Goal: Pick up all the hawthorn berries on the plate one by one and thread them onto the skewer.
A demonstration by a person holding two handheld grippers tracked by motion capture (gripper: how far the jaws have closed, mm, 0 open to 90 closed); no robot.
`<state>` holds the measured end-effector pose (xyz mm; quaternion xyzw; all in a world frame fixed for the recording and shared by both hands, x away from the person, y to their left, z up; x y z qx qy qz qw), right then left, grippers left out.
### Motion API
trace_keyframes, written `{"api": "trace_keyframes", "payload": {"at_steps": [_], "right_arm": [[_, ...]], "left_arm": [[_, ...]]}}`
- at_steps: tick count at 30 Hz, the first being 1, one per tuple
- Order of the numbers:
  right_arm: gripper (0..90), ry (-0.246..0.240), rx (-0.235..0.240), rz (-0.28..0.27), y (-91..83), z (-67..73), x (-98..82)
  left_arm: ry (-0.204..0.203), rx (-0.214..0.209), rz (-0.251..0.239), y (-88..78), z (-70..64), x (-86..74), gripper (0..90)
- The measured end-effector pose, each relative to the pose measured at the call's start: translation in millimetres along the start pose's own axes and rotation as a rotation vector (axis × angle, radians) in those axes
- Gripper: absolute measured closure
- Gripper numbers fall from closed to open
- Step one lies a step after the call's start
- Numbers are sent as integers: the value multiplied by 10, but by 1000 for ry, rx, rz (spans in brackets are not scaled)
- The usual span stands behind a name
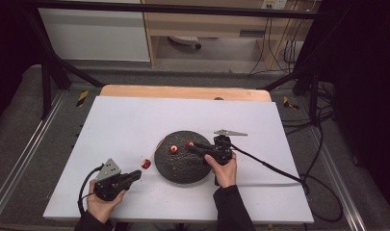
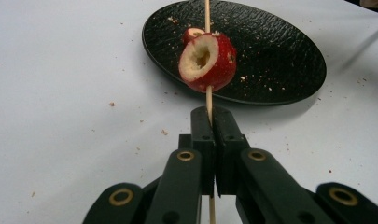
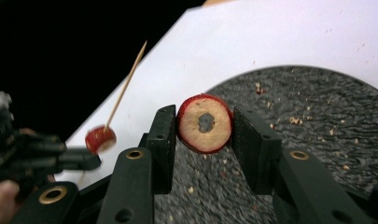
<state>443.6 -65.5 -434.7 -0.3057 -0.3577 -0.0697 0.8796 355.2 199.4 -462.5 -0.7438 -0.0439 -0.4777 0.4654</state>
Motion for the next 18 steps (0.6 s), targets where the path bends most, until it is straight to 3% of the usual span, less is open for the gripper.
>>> {"api": "trace_keyframes", "payload": {"at_steps": [6, 18], "right_arm": [[613, 62, 28, -104, -15, 22, 28], [613, 138, 69, -229, -19, 49, 100]], "left_arm": [[-6, -2, -11, 12, -29, 10, 882], [-30, -15, -45, 22, -87, 38, 881]]}}
Point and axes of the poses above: each handheld gripper's, and its own axes: y roughly forward along the jaws, x roughly out of its top, z roughly to its left, the point moved 6 cm from there along y, roughly forward along the jaws, and after that the axes turned 10 degrees about z, right-handed, at the moved point
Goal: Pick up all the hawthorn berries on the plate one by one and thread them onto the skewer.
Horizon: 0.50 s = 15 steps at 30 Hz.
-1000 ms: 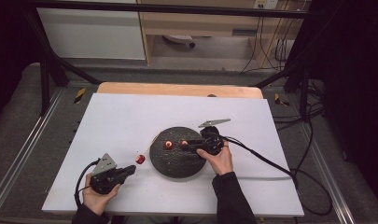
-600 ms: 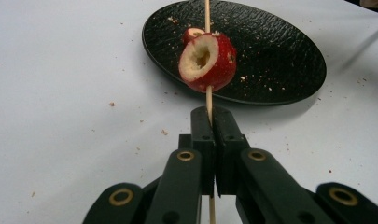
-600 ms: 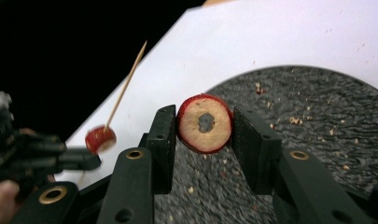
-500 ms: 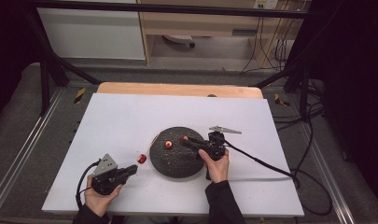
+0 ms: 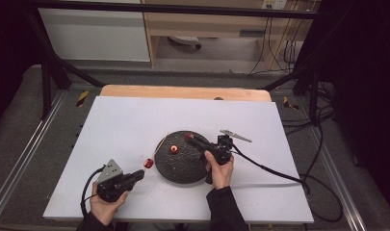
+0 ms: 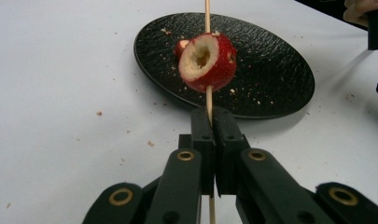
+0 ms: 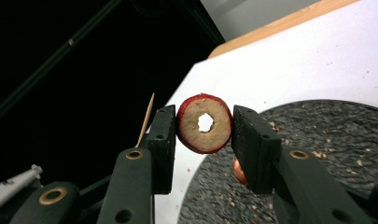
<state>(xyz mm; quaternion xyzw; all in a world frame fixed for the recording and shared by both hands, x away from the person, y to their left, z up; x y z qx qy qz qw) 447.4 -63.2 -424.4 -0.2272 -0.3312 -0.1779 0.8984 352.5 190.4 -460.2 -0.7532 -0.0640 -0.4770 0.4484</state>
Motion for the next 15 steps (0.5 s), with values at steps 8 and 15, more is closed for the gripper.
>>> {"api": "trace_keyframes", "payload": {"at_steps": [8, 15], "right_arm": [[613, 33, 24, -68, 7, 8, 52], [613, 45, 43, -118, -17, 25, 122]], "left_arm": [[-13, -8, -12, 20, -44, 12, 881], [-24, -18, -26, 54, -105, 62, 881]]}}
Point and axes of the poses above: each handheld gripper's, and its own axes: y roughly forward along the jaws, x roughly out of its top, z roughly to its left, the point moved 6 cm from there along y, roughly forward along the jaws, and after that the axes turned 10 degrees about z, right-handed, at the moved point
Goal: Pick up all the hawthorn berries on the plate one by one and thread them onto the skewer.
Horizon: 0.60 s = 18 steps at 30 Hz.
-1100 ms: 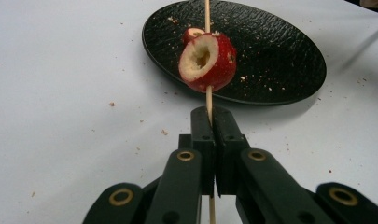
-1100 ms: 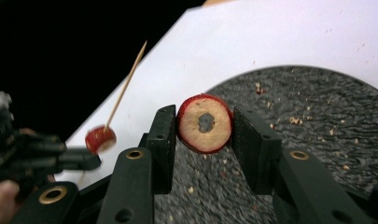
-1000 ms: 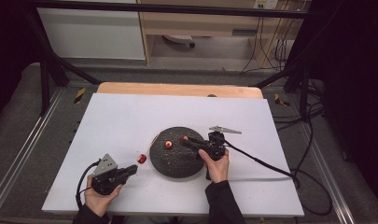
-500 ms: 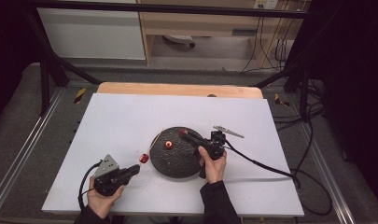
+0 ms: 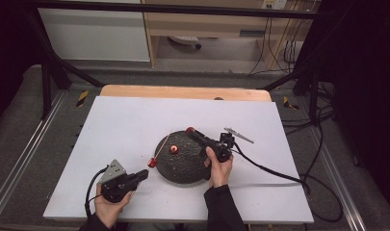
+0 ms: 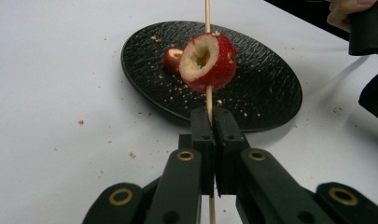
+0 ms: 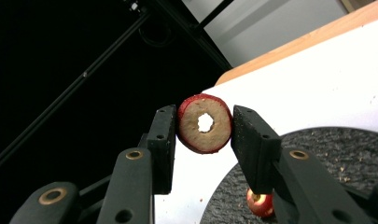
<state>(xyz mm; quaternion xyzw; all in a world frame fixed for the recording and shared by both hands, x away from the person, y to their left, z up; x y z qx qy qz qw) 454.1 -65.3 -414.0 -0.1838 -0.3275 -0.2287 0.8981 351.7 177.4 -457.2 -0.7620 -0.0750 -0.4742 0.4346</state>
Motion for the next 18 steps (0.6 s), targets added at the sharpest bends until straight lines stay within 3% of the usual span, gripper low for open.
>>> {"api": "trace_keyframes", "payload": {"at_steps": [8, 18], "right_arm": [[613, 9, 14, -58, -49, 42, 110], [613, 4, 26, -102, -80, 53, 204]], "left_arm": [[16, -2, -12, 49, -79, 103, 881], [22, -30, -40, 147, -282, 225, 881]]}}
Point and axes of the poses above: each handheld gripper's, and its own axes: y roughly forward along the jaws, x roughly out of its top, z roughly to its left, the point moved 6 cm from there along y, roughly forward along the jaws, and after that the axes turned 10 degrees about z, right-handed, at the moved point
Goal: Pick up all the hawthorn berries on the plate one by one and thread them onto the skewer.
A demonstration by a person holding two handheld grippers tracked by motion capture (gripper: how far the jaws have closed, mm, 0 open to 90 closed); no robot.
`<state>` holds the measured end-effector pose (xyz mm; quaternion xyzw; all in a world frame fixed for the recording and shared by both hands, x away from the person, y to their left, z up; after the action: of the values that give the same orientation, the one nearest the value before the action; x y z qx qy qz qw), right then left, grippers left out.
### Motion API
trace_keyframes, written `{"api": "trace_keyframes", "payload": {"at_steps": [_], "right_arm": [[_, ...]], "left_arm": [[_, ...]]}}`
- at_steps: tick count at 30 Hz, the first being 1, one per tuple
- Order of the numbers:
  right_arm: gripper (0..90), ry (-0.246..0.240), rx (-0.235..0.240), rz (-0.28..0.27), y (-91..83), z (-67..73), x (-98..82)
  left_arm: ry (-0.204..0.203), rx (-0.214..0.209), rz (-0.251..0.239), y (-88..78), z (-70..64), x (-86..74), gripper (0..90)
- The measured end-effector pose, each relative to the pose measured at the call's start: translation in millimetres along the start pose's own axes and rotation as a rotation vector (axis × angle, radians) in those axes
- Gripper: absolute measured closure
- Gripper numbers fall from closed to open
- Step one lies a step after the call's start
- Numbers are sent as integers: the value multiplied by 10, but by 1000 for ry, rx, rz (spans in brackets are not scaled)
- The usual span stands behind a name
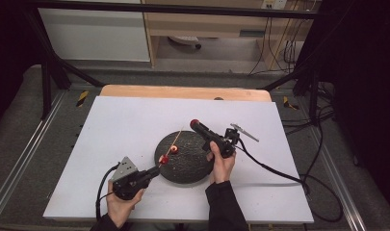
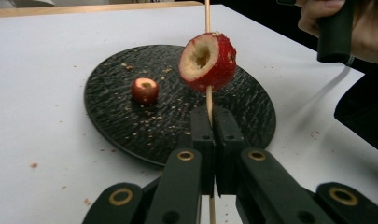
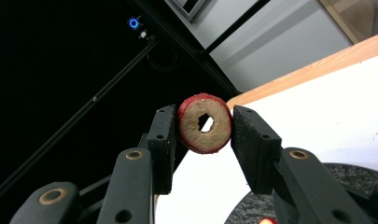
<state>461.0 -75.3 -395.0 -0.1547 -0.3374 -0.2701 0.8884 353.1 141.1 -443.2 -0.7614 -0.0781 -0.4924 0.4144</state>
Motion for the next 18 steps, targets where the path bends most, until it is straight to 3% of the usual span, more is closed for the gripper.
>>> {"api": "trace_keyframes", "payload": {"at_steps": [9, 18], "right_arm": [[613, 9, 13, -47, -5, 8, 55], [613, 26, 37, -69, -13, 27, 67]], "left_arm": [[3, -14, 4, 124, -144, -7, 881], [-13, -17, -2, 186, -171, 16, 881]]}}
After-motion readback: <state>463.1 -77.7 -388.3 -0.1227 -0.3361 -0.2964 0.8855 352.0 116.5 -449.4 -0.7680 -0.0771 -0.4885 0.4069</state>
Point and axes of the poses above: each handheld gripper's, and its own axes: y roughly forward along the jaws, x roughly out of its top, z roughly to its left, the point moved 6 cm from there along y, roughly forward along the jaws, and after that the axes turned 10 degrees about z, right-handed, at the moved point
